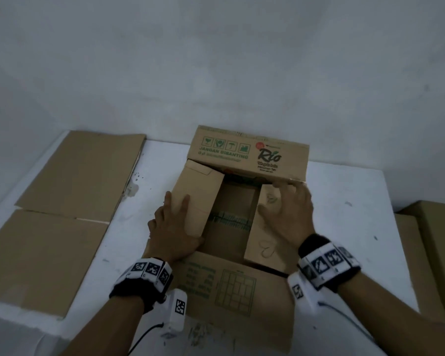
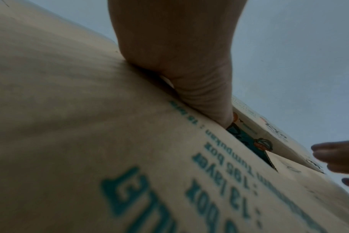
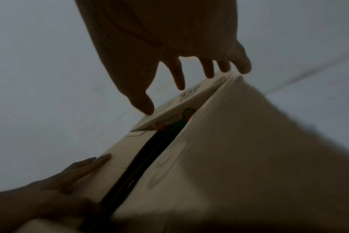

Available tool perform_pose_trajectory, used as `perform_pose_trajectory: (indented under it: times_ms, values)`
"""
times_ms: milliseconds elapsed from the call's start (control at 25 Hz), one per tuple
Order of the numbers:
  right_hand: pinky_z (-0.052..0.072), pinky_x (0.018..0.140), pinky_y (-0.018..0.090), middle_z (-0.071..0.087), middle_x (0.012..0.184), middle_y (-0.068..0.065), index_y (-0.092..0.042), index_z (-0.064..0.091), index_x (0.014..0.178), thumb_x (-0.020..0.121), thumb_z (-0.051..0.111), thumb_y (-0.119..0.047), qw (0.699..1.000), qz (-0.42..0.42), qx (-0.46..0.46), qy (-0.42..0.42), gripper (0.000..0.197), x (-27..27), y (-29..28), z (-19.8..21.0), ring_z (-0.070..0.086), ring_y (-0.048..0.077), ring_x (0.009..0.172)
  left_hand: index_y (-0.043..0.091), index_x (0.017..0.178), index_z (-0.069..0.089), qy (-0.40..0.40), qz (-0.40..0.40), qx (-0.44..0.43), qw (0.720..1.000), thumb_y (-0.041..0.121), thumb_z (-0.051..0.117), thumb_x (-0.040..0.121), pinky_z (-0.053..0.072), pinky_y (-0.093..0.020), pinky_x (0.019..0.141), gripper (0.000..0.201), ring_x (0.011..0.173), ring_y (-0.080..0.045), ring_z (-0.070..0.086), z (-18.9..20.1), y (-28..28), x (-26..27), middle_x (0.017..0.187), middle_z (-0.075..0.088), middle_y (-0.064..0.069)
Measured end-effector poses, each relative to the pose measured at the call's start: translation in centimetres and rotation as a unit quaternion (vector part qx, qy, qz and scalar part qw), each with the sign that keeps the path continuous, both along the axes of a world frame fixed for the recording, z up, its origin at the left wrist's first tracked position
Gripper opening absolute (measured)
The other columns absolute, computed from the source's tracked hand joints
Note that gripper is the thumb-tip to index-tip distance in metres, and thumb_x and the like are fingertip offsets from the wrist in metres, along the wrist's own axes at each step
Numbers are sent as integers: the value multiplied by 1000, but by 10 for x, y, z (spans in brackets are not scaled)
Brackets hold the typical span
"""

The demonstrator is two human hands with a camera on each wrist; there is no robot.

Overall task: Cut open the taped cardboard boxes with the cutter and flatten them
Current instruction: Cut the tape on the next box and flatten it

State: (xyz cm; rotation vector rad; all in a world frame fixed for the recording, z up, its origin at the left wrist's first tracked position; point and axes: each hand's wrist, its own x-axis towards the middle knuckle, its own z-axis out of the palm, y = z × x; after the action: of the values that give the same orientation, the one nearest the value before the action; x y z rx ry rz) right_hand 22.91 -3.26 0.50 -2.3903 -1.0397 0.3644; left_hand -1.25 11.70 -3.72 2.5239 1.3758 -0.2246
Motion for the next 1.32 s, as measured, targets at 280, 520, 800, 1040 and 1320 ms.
perform_pose_trajectory:
  times_ms: [280,520,800,1040,1320]
  values:
    - [-6,119,58,-20,162,16,-32,-18,153,58,83,-64,994,-31,-91,44,142,-56,-33,-22,-24,31,149,39,155,-13,13,-1,-10,1000,67,68,75,22,-56,114,117,146,-40,4,3,0,1,161,-26,-10]
    - [-7,118,59,-20,162,20,-29,-14,155,54,79,-72,993,-40,-105,28,144,-57,-34,-23,-22,35,149,37,155,-16,27,-6,-18,999,67,67,77,21,-55,115,119,147,-41,3,5,1,2,160,-28,-11]
    - [-7,119,60,-23,161,17,-28,-13,154,57,76,-69,989,-41,-131,48,137,-59,-30,-18,-25,35,148,36,155,-15,28,-6,-20,999,67,66,78,21,-54,115,116,146,-41,6,8,0,0,160,-25,-12]
    - [50,98,44,41,142,0,-33,33,138,72,76,-35,912,-84,200,349,79,-35,-64,15,47,21,126,38,156,-11,7,6,-33,999,67,66,78,24,-55,114,113,144,-42,12,11,-2,-2,162,-21,-10]
    - [55,83,56,69,111,21,-13,69,105,90,60,-7,834,-282,202,430,18,24,-164,-4,66,37,96,39,157,-5,-24,17,-25,999,69,69,75,26,-56,112,114,142,-43,18,5,-3,-5,163,-17,-7]
